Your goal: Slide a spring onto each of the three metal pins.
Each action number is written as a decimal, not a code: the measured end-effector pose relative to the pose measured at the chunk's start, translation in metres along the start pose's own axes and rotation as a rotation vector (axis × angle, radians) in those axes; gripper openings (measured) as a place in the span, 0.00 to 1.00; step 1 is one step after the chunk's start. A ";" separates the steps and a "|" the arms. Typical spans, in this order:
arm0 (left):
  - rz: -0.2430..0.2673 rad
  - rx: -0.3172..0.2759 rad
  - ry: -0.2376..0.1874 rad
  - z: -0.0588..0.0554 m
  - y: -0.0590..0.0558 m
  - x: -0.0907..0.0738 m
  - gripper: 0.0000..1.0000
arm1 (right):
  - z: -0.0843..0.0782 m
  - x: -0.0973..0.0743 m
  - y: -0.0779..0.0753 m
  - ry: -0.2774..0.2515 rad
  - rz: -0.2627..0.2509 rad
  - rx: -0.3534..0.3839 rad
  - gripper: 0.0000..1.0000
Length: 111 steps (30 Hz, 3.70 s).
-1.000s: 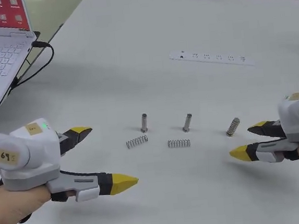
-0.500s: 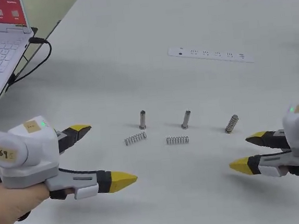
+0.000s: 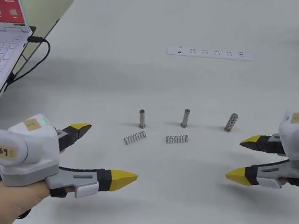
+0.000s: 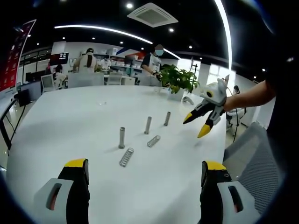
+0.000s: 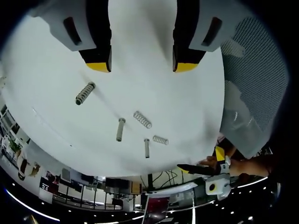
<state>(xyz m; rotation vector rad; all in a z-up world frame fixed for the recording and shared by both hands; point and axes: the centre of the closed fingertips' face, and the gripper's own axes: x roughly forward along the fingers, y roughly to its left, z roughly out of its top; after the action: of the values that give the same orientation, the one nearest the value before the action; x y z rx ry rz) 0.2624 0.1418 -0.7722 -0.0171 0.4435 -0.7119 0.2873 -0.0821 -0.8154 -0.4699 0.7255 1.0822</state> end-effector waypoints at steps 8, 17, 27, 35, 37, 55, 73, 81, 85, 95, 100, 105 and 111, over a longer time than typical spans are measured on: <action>-0.002 -0.004 -0.001 0.000 -0.001 0.000 0.98 | 0.017 0.010 0.000 0.006 0.016 -0.080 0.49; 0.004 -0.005 -0.001 0.000 0.005 -0.005 0.98 | 0.047 0.024 0.006 -0.022 0.045 -0.143 0.45; 0.001 -0.003 0.003 -0.001 0.006 -0.005 0.97 | 0.066 0.043 0.009 0.003 0.077 -0.237 0.38; -0.001 -0.002 0.007 -0.003 0.006 -0.006 0.97 | 0.074 0.058 0.004 0.026 0.089 -0.316 0.31; 0.001 -0.007 0.006 -0.004 0.007 -0.006 0.97 | 0.076 0.062 0.002 0.026 0.088 -0.321 0.30; 0.007 -0.001 0.013 -0.006 0.009 -0.008 0.97 | 0.071 0.098 -0.003 0.089 0.106 -0.298 0.21; 0.013 -0.010 0.022 -0.010 0.007 -0.012 0.97 | 0.062 0.110 -0.001 0.145 0.119 -0.292 0.18; 0.013 -0.013 0.022 -0.010 0.006 -0.012 0.97 | 0.063 0.110 -0.001 0.150 0.120 -0.305 0.11; 0.010 -0.012 0.027 -0.012 0.005 -0.011 0.97 | 0.063 0.110 -0.001 0.153 0.121 -0.313 0.10; 0.007 -0.007 0.029 -0.010 0.005 -0.012 0.96 | 0.064 0.105 0.002 0.141 0.125 -0.337 0.09; 0.004 -0.002 0.031 -0.009 0.004 -0.011 0.96 | 0.061 0.102 0.002 0.142 0.126 -0.348 0.08; -0.005 0.003 0.029 -0.007 0.001 -0.010 0.96 | 0.058 0.100 0.002 0.137 0.121 -0.351 0.08; -0.015 0.011 0.038 -0.008 -0.001 -0.010 0.96 | 0.057 0.093 0.002 0.125 0.117 -0.352 0.08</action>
<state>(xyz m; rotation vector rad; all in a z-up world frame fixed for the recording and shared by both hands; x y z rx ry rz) 0.2517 0.1483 -0.7755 0.0040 0.4763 -0.7300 0.3290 0.0149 -0.8444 -0.8090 0.6793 1.3066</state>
